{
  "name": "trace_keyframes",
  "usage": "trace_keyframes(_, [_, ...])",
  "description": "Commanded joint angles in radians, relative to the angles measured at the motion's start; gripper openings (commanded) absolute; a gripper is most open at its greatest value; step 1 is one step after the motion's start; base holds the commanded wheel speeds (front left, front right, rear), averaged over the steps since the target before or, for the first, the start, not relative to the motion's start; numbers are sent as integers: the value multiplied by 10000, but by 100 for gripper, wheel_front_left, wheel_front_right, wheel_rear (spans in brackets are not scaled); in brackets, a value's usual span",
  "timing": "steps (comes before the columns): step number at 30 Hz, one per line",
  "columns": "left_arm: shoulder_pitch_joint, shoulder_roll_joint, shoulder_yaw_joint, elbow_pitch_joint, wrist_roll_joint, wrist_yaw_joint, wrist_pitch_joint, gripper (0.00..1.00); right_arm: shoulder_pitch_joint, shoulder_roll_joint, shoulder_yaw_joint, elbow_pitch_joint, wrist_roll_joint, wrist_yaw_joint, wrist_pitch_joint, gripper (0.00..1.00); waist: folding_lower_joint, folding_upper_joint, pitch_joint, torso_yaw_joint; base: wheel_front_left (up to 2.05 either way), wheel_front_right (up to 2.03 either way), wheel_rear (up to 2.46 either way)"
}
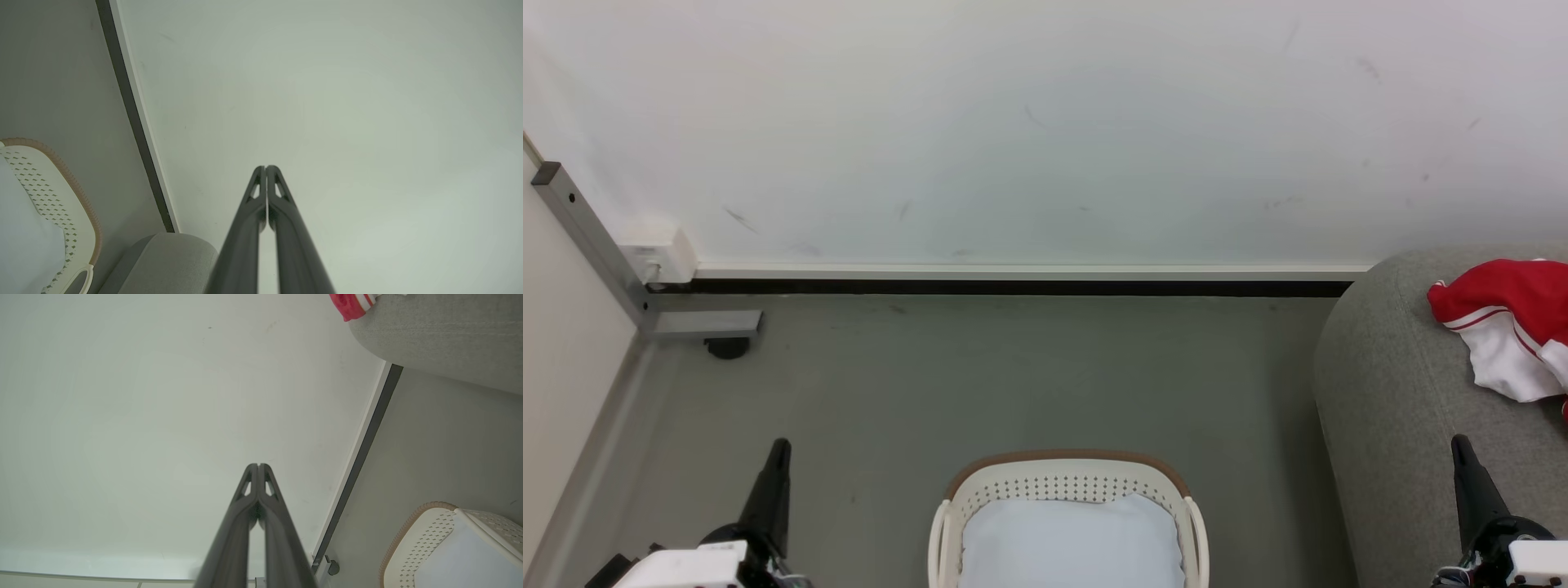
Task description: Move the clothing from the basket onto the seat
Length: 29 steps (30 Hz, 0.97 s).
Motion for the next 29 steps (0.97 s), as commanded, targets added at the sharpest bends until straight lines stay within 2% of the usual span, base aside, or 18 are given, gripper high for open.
trace_keyframes(1, [-83,80,25,-30,-136,-61,36,0,-116,-1,-40,-32,-45,-21,32,0,0,-1,0,0,0,0,0])
trace_keyframes(29, [-83,81,24,-31,-136,-60,36,0,-117,3,-46,-32,-48,-21,39,0,0,-1,0,0,0,0,0])
